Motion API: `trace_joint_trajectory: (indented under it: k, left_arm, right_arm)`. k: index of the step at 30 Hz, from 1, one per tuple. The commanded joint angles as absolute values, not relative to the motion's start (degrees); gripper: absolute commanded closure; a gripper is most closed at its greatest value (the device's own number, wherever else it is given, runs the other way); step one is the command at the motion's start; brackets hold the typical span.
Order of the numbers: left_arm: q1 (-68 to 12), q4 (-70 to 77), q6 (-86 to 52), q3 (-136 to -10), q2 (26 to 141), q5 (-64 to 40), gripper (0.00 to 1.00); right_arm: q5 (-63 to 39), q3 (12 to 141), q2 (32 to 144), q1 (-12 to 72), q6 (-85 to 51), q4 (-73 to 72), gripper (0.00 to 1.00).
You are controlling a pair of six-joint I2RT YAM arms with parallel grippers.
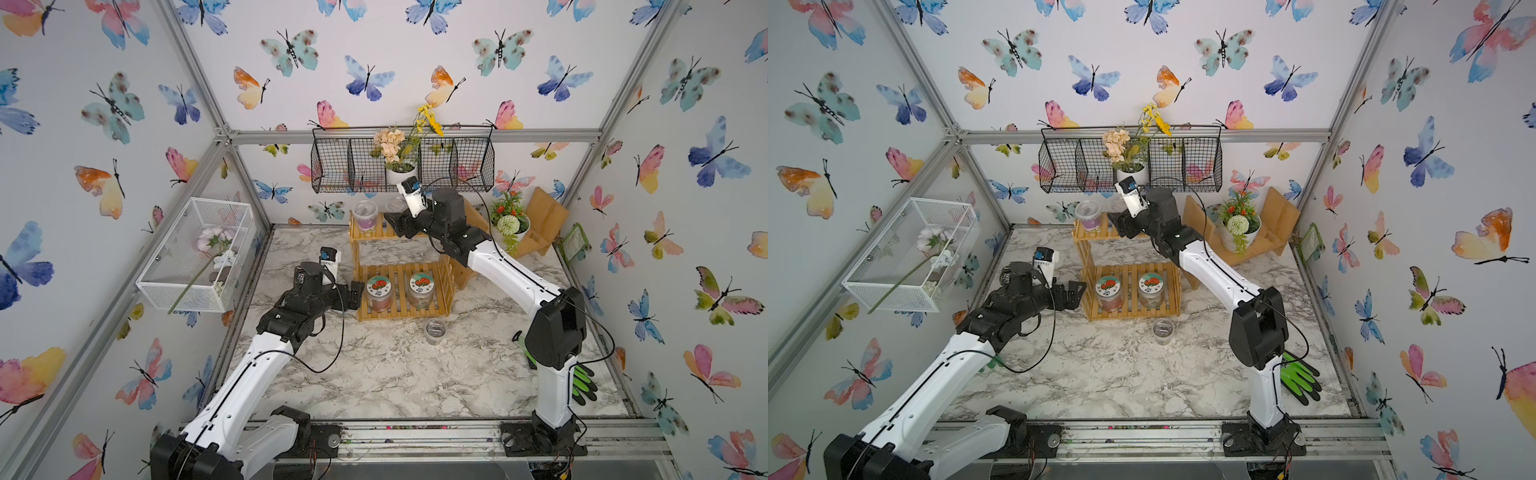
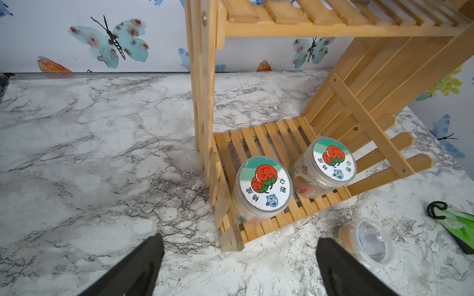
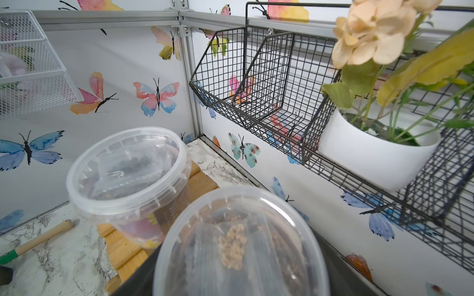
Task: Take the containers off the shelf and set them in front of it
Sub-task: 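Pick up a container from the shelf.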
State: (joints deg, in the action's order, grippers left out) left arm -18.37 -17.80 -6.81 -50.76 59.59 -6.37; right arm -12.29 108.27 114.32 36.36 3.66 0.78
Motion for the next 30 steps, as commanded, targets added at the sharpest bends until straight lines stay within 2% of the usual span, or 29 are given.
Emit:
trace_joint_trajectory:
  k: [1,19,30]
  left_arm:
    - [-18.17,-17.23,-6.33,-50.90,59.50,-8.03,0.01]
    - [-18.08,-16.92,-6.33,-50.75,59.42,-8.28,0.01]
    - [-18.12,-16.79,-6.33,-50.19,59.63,-8.74,0.01]
  right_arm:
    - [-13.71,107.54,112.96,36.30,3.22,-1.15,0.30]
    - [-15.32,100.28,103.45,36.36,2.11,-2.57,0.32]
    - [-19.11,88.21,93.16,36.78,2.02,-2.95,0.32]
